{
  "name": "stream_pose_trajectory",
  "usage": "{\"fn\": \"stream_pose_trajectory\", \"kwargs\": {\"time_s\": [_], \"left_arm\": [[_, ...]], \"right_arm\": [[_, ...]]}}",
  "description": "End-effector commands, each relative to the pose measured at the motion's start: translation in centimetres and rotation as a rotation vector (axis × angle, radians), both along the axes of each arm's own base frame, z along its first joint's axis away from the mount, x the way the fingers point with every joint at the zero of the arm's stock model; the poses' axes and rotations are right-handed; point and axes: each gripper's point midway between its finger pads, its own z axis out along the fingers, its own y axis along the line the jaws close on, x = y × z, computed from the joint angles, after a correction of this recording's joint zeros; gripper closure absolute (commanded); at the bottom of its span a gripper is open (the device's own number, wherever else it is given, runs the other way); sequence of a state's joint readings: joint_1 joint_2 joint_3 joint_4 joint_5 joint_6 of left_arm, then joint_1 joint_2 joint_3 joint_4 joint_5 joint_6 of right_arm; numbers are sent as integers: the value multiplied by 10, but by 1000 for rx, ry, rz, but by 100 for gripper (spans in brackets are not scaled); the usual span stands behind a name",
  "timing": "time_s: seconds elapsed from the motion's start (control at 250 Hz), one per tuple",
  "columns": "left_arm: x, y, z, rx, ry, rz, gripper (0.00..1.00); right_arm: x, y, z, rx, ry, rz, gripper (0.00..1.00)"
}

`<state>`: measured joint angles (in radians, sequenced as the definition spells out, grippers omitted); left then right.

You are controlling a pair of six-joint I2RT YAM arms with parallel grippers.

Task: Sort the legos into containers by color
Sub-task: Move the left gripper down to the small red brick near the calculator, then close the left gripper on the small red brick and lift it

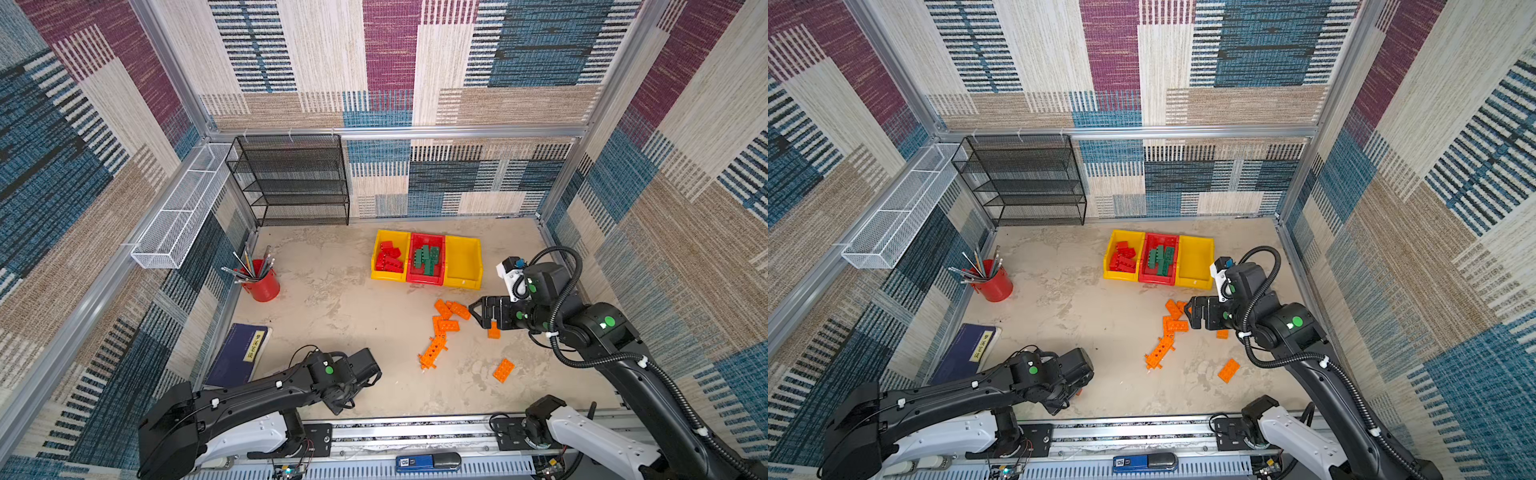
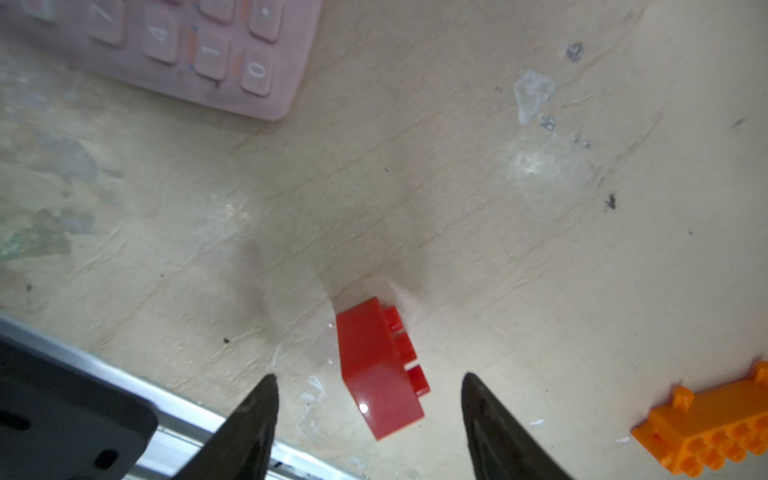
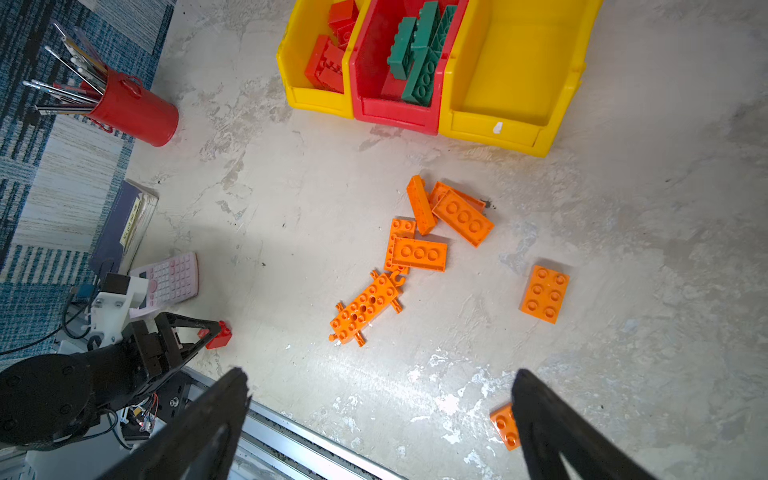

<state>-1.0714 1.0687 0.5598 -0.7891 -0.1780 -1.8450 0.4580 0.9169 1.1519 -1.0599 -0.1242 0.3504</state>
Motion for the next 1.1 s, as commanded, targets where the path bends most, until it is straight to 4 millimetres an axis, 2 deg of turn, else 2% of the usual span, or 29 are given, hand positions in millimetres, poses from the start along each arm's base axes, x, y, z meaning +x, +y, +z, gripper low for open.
{"fn": "stream_pose_trajectory", "kwargs": {"time_s": [0.0,0.26,0.604,0.776,0.96,1.096], "left_arm": [[4,-1,-1,-24,-20,55,32],[8,-1,-8,-3,-29,75,44],[13,6,-16,12,-36,106,49],[16,0,-20,17,-17,89,53],[19,-8,-20,23,2,64,69],[20,-12,-18,29,16,46,75]], "right_arm": [[-1,1,0,-1,-2,13,0],[-3,3,-7,-3,9,30,0],[-4,4,-12,-16,20,53,0],[-3,3,-12,-31,15,56,0],[-3,2,-12,-33,14,55,0],[-3,1,-12,-31,8,46,0]]}}
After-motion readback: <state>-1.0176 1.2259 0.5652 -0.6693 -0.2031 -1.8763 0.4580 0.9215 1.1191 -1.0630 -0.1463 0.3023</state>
